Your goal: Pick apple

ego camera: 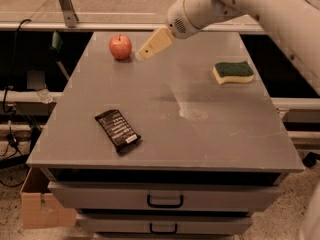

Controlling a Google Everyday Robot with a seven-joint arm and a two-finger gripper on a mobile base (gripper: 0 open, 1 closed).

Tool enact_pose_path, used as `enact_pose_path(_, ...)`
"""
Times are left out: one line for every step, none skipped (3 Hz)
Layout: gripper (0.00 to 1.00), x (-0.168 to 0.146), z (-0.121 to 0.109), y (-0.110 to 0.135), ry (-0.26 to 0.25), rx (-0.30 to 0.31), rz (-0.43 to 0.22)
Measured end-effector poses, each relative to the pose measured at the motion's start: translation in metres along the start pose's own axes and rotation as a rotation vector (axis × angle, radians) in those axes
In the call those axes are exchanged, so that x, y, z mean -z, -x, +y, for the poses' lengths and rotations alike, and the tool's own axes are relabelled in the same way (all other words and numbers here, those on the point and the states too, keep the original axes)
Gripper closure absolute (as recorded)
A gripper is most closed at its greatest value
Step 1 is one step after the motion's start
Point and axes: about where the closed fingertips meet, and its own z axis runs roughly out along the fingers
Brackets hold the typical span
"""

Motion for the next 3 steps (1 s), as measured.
enact_pose_path(0.00, -0.048, -0.006, 0.006, 0.008, -0.062, -0.023)
enact_pose_path(0.00, -0.090, -0.012, 0.015, 0.021, -0.124, -0.054)
enact_pose_path(0.00, -0.122, -0.017, 0.025, 0.049, -0.188, -0.085)
